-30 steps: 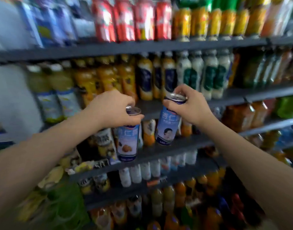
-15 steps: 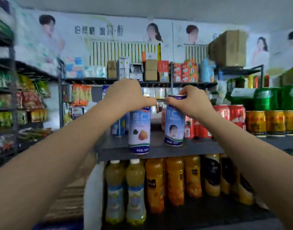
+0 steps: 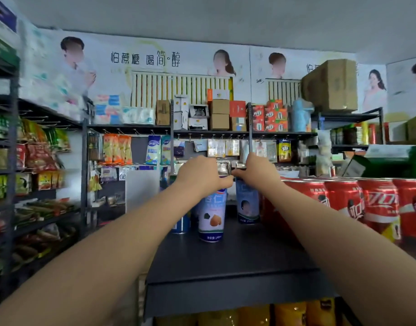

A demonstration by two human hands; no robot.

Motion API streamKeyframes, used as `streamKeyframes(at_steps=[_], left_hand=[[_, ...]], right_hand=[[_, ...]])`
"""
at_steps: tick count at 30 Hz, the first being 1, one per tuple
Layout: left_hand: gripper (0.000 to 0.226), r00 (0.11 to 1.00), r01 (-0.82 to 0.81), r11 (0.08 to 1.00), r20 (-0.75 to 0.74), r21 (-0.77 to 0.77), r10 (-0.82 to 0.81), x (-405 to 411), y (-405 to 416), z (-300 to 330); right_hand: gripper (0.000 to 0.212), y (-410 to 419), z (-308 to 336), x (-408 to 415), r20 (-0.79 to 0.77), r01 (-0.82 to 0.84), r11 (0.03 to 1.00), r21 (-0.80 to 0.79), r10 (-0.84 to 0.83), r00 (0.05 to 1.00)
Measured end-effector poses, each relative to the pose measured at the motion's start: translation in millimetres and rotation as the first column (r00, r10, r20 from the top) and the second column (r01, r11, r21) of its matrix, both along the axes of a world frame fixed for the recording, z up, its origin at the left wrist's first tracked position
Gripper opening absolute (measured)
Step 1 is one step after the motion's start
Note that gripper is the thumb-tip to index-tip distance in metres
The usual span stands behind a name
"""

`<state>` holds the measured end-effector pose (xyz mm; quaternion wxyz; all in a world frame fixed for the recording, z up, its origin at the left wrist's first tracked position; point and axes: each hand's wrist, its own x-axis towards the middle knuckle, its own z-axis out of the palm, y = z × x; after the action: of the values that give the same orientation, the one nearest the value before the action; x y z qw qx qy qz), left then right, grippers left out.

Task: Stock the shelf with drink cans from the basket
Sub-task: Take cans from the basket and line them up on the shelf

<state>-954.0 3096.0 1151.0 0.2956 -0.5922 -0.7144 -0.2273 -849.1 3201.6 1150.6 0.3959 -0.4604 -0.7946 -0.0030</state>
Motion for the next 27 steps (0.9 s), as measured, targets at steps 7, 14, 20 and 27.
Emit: streamKeyframes(at_steps=[7,14,20,27], left_hand=[[0.061,0.997,-0.044,0.995,-0.061,-0.093,0.038,-9.1,26.0,-2.0],[0.090,0.934,-0.104,0.989,-0.351,-0.109,0.059,-19.4,18.7,-31.5],[0.085,0.912,-0.191,0.977,-0.384,-0.094,0.141,-25.8,32.3,-31.3],[0.084,0.881,-0.227,0.971,-0.442,-0.078,0.170,-39.4,44.6,-31.2]], right_hand=[[0.049,34.7,-5.8,-27.5,0.072,0.030,0.992,-0.122,-0.021,0.997],[0.062,47.3,-17.5,-40.4,0.126,0.030,0.987,-0.158,-0.010,0.992],[0.057,52.1,-27.1,-46.4,0.210,0.047,0.994,-0.103,-0.025,0.977],[0.053,57.7,-28.9,-47.1,0.182,0.038,0.995,-0.094,-0.020,0.983]])
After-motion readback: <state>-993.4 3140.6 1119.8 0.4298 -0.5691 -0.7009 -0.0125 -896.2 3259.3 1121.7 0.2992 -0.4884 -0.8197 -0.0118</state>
